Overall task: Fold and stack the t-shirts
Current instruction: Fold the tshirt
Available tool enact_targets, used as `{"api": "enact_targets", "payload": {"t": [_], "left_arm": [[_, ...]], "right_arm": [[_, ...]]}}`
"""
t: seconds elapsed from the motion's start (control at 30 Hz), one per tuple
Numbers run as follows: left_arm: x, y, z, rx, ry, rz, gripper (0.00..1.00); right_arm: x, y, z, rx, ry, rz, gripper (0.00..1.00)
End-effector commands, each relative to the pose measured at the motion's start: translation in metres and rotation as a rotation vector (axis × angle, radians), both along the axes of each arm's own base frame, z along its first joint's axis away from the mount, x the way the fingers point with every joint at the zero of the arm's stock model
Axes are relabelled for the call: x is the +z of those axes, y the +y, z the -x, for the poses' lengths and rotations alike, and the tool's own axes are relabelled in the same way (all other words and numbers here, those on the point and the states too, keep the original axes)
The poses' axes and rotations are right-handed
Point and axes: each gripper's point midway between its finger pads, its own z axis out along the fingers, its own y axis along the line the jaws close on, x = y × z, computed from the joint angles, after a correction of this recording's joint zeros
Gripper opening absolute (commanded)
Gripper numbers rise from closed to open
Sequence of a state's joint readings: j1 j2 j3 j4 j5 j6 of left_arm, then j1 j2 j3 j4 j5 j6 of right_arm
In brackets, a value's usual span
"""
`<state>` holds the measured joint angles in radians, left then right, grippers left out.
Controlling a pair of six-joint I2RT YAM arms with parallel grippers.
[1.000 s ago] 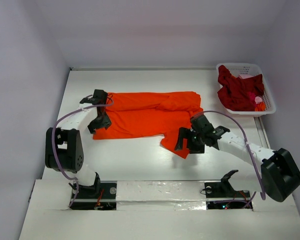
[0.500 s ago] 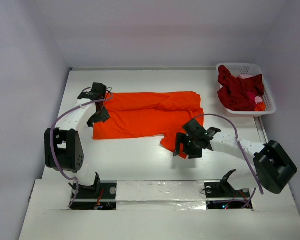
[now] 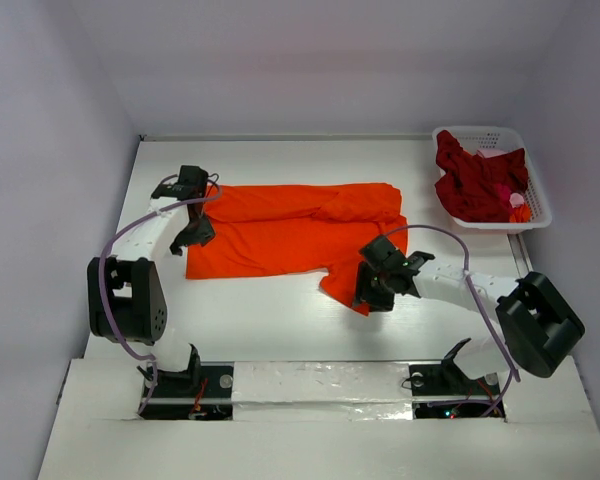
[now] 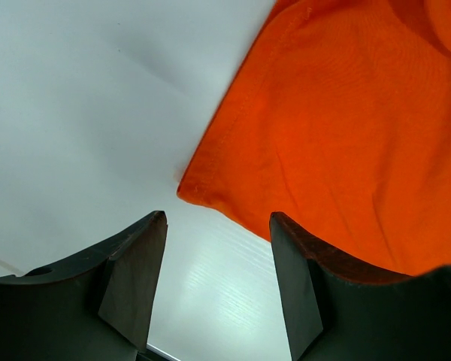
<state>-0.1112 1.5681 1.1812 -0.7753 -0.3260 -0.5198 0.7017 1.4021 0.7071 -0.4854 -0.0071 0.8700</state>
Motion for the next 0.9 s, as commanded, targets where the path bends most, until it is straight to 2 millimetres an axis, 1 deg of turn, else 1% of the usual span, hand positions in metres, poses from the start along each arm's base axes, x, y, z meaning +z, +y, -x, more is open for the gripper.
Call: {"api": "enact_targets", "payload": {"t": [0.0, 0.07, 0.1, 0.17, 0.27, 0.3, 0.4, 0.47, 0.5, 0.57, 0.6, 0.73, 0.77, 0.8, 0.87], "left_arm": [[0.023, 0.014, -0.003, 0.020, -0.049, -0.024, 0.55], [0.027, 0.017, -0.005, 0.029, -0.056, -0.024, 0.55], [0.030, 0.017, -0.006, 0.028, -0.063, -0.024, 0.55], [0.033, 0.017, -0.009, 0.029, -0.070, -0.023, 0.55], [0.034, 0.018, -0.009, 0.032, -0.071, -0.025, 0.55], [0.033, 0.022, -0.007, 0.045, -0.071, -0.033, 0.55], [0.031, 0.027, -0.003, 0.059, -0.065, -0.045, 0.55], [0.032, 0.035, -0.001, 0.081, -0.066, -0.056, 0.55], [0.030, 0.036, 0.002, 0.082, -0.060, -0.061, 0.55], [0.030, 0.039, 0.004, 0.089, -0.060, -0.077, 0.55], [0.028, 0.040, 0.006, 0.093, -0.052, -0.082, 0.55], [0.022, 0.043, 0.010, 0.104, -0.036, -0.083, 0.55], [0.020, 0.042, 0.011, 0.104, -0.031, -0.080, 0.55], [0.017, 0.044, 0.013, 0.114, -0.025, -0.077, 0.55], [0.013, 0.043, 0.013, 0.120, -0.022, -0.053, 0.55]], "right_arm": [[-0.015, -0.013, 0.002, -0.026, -0.003, 0.072, 0.55], [-0.015, -0.014, 0.002, -0.031, -0.003, 0.072, 0.53], [-0.014, -0.015, 0.004, -0.034, 0.000, 0.073, 0.50], [-0.012, -0.016, 0.003, -0.042, -0.008, 0.075, 0.49], [-0.009, -0.019, 0.002, -0.051, -0.016, 0.085, 0.46], [-0.009, -0.020, 0.003, -0.053, -0.011, 0.090, 0.45], [-0.006, -0.021, 0.003, -0.063, -0.018, 0.088, 0.43], [-0.005, -0.022, 0.003, -0.065, -0.020, 0.090, 0.41], [-0.006, -0.023, 0.004, -0.064, -0.017, 0.093, 0.37], [-0.005, -0.023, 0.003, -0.063, -0.019, 0.094, 0.36], [-0.005, -0.022, 0.003, -0.062, -0.018, 0.093, 0.32], [-0.007, -0.020, 0.002, -0.055, -0.014, 0.096, 0.22], [-0.006, -0.019, 0.001, -0.053, -0.015, 0.093, 0.16], [-0.007, -0.019, 0.001, -0.051, -0.015, 0.092, 0.06], [-0.009, -0.018, 0.001, -0.047, -0.010, 0.094, 0.05]]}}
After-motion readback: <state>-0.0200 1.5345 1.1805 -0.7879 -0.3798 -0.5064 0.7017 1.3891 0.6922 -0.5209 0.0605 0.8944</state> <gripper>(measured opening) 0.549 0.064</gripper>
